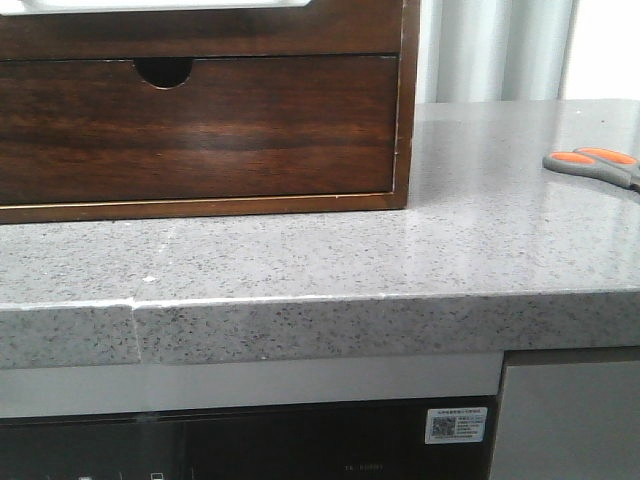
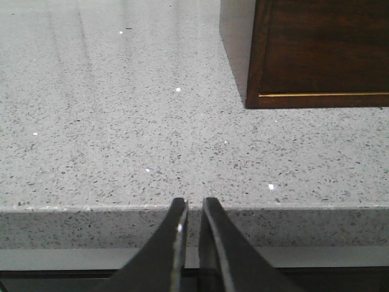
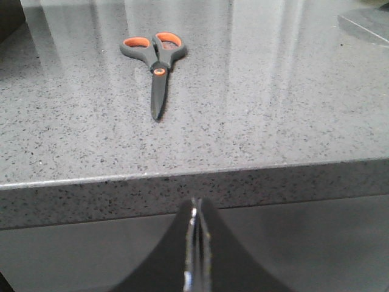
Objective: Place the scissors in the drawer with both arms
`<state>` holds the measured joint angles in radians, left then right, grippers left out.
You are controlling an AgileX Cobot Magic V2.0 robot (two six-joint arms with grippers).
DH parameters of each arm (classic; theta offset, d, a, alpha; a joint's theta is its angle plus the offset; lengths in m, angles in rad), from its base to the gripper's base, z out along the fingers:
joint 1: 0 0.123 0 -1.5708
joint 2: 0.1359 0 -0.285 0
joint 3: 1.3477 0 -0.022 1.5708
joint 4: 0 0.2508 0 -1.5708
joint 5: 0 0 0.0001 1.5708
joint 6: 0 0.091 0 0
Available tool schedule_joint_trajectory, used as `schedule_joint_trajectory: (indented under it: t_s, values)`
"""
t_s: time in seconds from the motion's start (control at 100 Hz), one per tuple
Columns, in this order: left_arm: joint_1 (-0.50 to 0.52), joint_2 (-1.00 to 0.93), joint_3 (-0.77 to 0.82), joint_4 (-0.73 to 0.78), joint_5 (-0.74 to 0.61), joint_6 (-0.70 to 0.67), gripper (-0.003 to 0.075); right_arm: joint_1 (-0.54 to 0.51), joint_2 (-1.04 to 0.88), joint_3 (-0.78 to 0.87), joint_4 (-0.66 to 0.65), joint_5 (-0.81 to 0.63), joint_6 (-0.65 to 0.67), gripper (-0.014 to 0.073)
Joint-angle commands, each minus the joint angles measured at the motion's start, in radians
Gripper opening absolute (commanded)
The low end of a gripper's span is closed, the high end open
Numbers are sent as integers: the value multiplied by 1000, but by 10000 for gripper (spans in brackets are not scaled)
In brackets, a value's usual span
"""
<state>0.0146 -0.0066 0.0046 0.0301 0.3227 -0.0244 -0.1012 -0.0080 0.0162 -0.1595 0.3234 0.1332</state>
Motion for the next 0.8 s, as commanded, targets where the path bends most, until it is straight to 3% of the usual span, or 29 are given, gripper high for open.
schedule_joint_trajectory:
  t_s: [0.0, 0.79]
  values:
    - [-1, -32, 15, -2, -61, -8, 3, -8, -23, 13, -1, -25, -6, -116]
    - [-1, -32, 15, 51, -61, -6, 3, -8, -23, 13, -1, -25, -6, -116]
